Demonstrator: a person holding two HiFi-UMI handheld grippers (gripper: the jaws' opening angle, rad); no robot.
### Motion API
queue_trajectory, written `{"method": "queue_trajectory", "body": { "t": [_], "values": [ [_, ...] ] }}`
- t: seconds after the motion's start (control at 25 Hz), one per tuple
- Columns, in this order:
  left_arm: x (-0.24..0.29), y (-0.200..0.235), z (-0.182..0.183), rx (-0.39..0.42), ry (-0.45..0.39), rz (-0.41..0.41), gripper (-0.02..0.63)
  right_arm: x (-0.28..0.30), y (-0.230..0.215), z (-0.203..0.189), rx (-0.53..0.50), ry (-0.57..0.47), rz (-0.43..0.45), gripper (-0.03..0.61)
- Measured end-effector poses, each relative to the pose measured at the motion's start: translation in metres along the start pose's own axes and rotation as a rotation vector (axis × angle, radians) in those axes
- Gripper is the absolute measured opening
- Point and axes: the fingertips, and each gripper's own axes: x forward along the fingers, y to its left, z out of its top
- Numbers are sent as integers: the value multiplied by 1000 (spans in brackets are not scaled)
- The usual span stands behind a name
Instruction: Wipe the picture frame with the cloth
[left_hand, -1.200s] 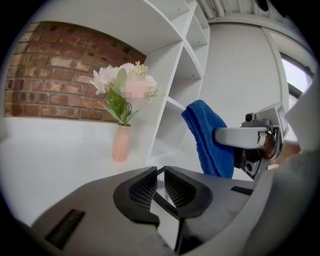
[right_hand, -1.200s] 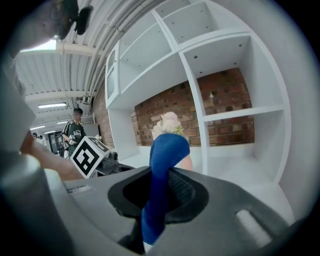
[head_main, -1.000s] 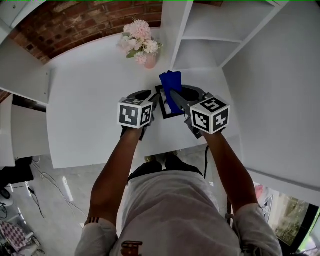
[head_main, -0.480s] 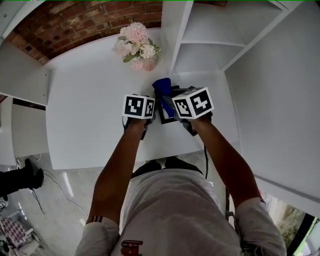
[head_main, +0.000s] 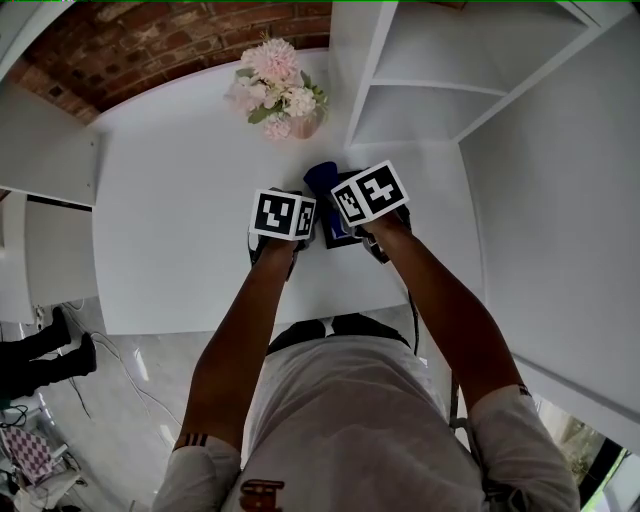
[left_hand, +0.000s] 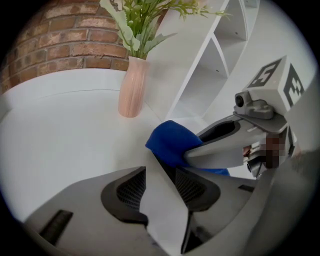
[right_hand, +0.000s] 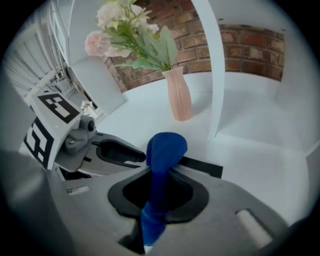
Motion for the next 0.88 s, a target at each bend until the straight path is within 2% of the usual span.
{"method": "queue_trajectory", "body": {
  "t": [0.28,0.64,0.76,0.88],
  "values": [
    [1,2,-1,-6,0,-2,186,-5,-27,-1,38,5,-43,60],
    [0,1,-1,-5,-5,1,186,-38,-66,-14,120,-39,-105,60],
    [-1,1,-2,-4,-7,-1,186,-47,-65,-17,126,-53,-113,60],
    [-1,1,-2,-5,-9,-2,186,-51,-44,-14,125,-82,-72,60]
  ]
}}
